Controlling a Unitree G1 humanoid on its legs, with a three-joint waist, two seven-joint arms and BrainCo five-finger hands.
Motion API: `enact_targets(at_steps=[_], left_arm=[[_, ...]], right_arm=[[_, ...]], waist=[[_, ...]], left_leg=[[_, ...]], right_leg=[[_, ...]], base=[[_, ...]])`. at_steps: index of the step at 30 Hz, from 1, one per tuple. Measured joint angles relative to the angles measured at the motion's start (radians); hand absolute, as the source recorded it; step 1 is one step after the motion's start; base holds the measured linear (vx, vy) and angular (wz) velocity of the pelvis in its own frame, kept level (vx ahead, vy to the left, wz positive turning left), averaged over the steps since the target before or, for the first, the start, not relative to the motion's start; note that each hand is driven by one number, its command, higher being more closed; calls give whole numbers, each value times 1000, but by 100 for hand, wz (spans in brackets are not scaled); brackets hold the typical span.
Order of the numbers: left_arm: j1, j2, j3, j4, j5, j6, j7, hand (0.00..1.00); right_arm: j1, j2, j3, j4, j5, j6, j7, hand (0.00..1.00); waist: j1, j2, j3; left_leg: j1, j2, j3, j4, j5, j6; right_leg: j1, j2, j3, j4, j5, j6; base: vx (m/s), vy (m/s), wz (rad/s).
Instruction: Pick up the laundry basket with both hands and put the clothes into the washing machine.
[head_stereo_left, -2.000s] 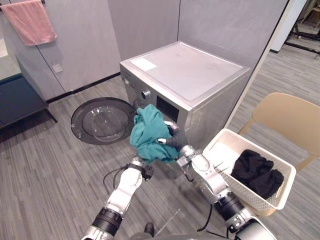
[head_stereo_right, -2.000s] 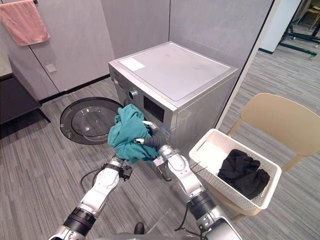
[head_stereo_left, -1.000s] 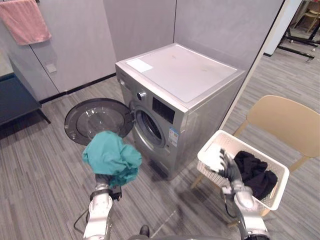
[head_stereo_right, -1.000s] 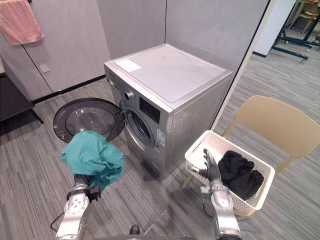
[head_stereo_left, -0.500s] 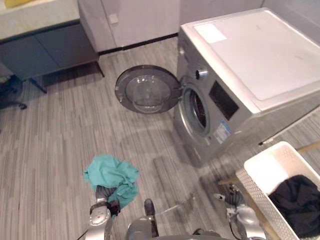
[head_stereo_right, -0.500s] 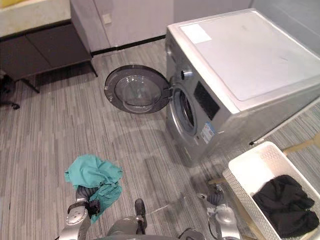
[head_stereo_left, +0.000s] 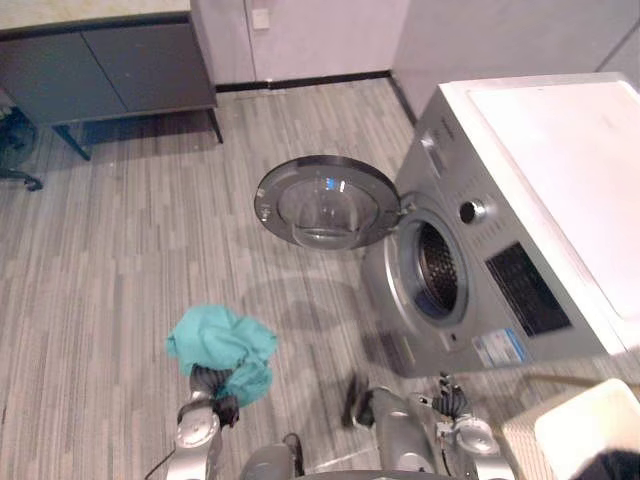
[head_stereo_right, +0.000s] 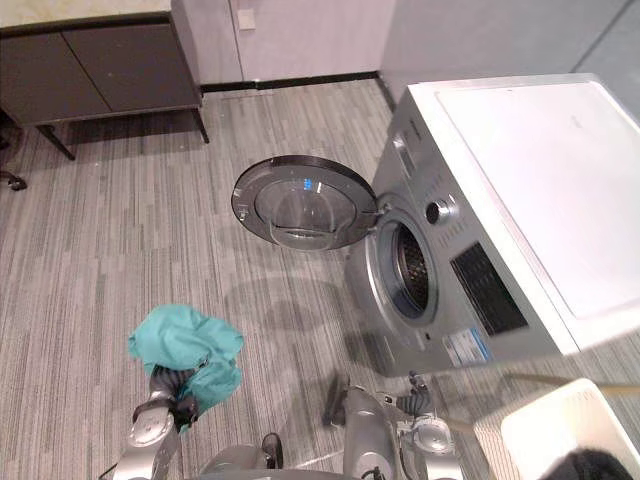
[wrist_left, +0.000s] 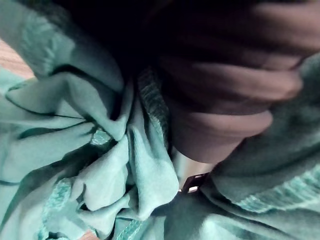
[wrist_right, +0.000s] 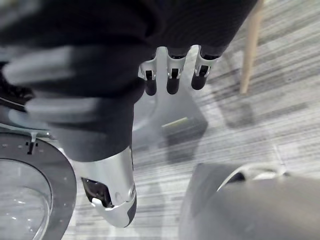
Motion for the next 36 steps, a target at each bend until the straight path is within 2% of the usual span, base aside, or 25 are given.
enact_targets(at_steps=[1,3,4,5,6,7,10,11,12,13,14,15,16,17,18,20,23,25,27,28,29,30,32,34,36], left_arm=[[-11,-12,-13,6,1,1,0,100],[-24,-56,-13,-4,2,0,-17,100],[-20,-73,-9,-11,2,0,-21,100],[3,-91,-8,-37,2,-1,-24,100],[17,-93,-19,-57,2,-1,-37,100],[20,-93,-24,-66,2,-1,-44,100],[19,-102,-39,-118,2,-4,-46,100],[14,-100,-48,-118,3,-6,-46,100],[4,-102,-59,-118,12,-6,-49,100],[3,-102,-67,-119,20,-7,-51,100],[6,-112,-94,-117,25,-7,-59,100],[-5,-105,-103,-94,34,-6,-62,100],[-23,-96,-107,-83,42,-2,-63,100],[-28,-85,-113,-84,44,-1,-64,100],[-25,-82,-123,-87,49,-2,-63,100],[-20,-81,-134,-92,60,-5,-64,100],[-28,-65,-154,-118,81,-7,-64,100],[-39,-46,-164,-118,101,-8,-63,100],[-38,-36,-163,-117,114,-8,-60,100],[-39,-36,-163,-118,119,-11,-61,100],[-39,-36,-163,-118,122,-18,-61,100],[-41,-36,-163,-118,124,-26,-60,100],[-45,-36,-162,-118,140,-32,-60,100],[-49,-36,-161,-118,150,-39,-60,100],[-47,-40,-159,-114,155,-41,-59,100]], right_arm=[[4,-8,0,0,0,0,0,0],[4,-4,2,-51,0,0,5,0],[6,-6,3,-73,0,0,4,0],[7,-9,21,-115,0,-1,1,0],[7,-7,31,-163,1,-6,-1,0],[6,-5,31,-186,1,-10,-2,0],[5,6,31,-239,2,-22,-4,0],[6,13,29,-240,2,-22,-6,0],[9,15,29,-241,2,-21,-9,0],[12,15,29,-241,2,-21,-10,0],[20,4,28,-246,2,-22,-11,0],[12,22,26,-214,2,-20,-12,0],[22,40,26,-216,2,-17,-10,0],[49,71,31,-220,1,-18,-6,0],[67,83,36,-229,1,-19,-3,0],[71,83,38,-232,1,-20,-1,0],[57,82,39,-237,-1,-27,-1,0],[34,78,40,-196,-6,-27,-1,0],[-17,46,61,-96,-31,-28,0,0],[-28,33,71,-68,-36,-28,0,0],[-45,13,84,-26,-41,-28,2,0],[-61,3,84,6,-41,-28,2,0],[-73,-13,85,35,-42,-28,3,0],[-83,-31,89,42,-44,-28,3,0],[-83,-70,116,45,-49,-28,3,0]], waist=[[6,26,2],[10,60,19],[13,76,26],[32,86,26],[49,85,26],[60,79,26],[82,64,28],[91,57,31],[92,52,34],[92,56,32],[93,91,15],[95,73,17],[88,55,14],[87,26,4],[91,11,-4],[88,3,-12],[87,-2,-20],[84,2,-20],[56,13,-23],[54,17,-25],[46,26,-30],[34,36,-30],[28,51,-34],[26,65,-35],[22,83,-28]], left_leg=[[-1,17,-3,26,-5,-17],[-103,75,31,357,52,-107],[-145,111,43,496,109,-109],[-226,187,66,726,160,-115],[-280,230,81,854,150,-99],[-306,243,88,884,144,-89],[-420,274,88,792,111,-35],[-418,263,80,694,103,-22],[-411,226,39,511,106,-25],[-397,207,-4,403,114,-32],[-355,188,-121,182,221,-73],[-348,167,-164,191,216,-117],[-338,157,-156,193,193,-113],[-326,141,-122,208,163,-93],[-310,137,-73,229,137,-76],[-289,140,-9,240,111,-62],[-266,171,140,218,92,-53],[-228,204,240,177,94,-54],[-170,232,364,137,95,-53],[-155,238,399,128,95,-54],[-133,244,455,119,95,-54],[-114,247,495,118,94,-55],[-98,252,516,126,94,-55],[-93,279,522,165,94,-55],[-134,367,481,382,97,-50]], right_leg=[[11,0,-21,20,-11,3],[99,22,-65,19,-62,-25],[147,44,-66,-6,-64,-28],[234,86,-37,-54,-74,-30],[302,107,-15,-87,-78,-31],[324,109,-4,-98,-78,-31],[389,94,90,-124,-80,-26],[402,80,123,-119,-92,-7],[408,59,163,-99,-123,39],[405,53,182,-83,-143,63],[390,63,221,-41,-201,120],[381,53,268,-5,-272,144],[377,36,279,1,-272,148],[377,13,305,1,-272,157],[378,-1,344,-1,-266,166],[370,-10,399,-11,-253,187],[304,-11,468,-54,-189,218],[269,-18,365,-80,-128,199],[242,-72,81,-93,-95,132],[235,-91,2,-81,-95,105],[224,-133,-150,-52,-105,65],[221,-166,-262,-27,-105,59],[205,-160,-284,-6,-99,68],[186,-129,-236,-6,-102,72],[190,-78,-177,6,-128,62]], base=[[662,-89,70],[653,-106,24],[615,-98,-22],[570,-46,-75],[540,-16,-89],[466,10,-85],[424,125,-78],[375,312,-93],[241,237,-84],[285,398,-100],[248,414,-107],[266,456,-96],[160,295,-75],[129,240,-71],[132,247,-85],[84,219,-104],[29,172,-149],[8,39,-156],[28,9,-145],[26,0,-136],[54,12,-125],[72,-6,-117],[104,-80,-109],[92,-156,-100],[75,-186,-92]])
